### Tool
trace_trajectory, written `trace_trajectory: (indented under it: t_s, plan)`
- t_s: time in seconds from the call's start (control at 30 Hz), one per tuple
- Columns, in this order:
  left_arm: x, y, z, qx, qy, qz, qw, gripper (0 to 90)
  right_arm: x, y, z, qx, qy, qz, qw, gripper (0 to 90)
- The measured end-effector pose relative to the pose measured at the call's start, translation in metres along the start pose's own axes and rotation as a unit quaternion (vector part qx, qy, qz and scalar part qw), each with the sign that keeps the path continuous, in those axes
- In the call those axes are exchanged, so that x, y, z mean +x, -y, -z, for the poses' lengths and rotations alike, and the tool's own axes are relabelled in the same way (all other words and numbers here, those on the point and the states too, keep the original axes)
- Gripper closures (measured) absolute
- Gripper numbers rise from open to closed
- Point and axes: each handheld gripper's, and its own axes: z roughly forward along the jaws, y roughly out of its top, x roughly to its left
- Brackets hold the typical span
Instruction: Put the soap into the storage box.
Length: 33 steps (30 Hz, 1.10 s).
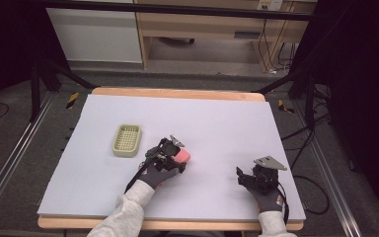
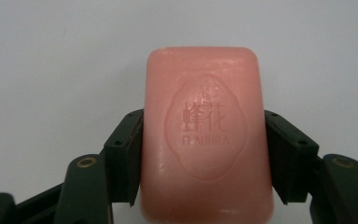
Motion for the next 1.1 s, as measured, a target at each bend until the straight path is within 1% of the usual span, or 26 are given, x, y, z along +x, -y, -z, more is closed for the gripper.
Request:
trace_trajectory:
  t_s: [0.1,0.67,0.87,1.1]
  plan:
    - [0.002,0.000,0.007,-0.006,0.004,0.001,1.0000,37.2,0.000,0.000,0.000,0.000,0.000,0.000,1.0000,16.2]
    - [0.010,0.005,0.037,-0.030,0.003,0.005,0.9995,37.3,-0.001,0.000,0.000,-0.001,0.001,0.001,1.0000,16.1]
    - [0.018,0.010,0.048,-0.036,-0.005,0.011,0.9993,37.3,-0.001,0.000,0.000,-0.001,0.001,0.002,1.0000,16.1]
    - [0.032,0.021,0.060,-0.049,-0.014,0.027,0.9983,37.3,-0.001,0.000,0.000,-0.002,0.003,0.002,1.0000,16.1]
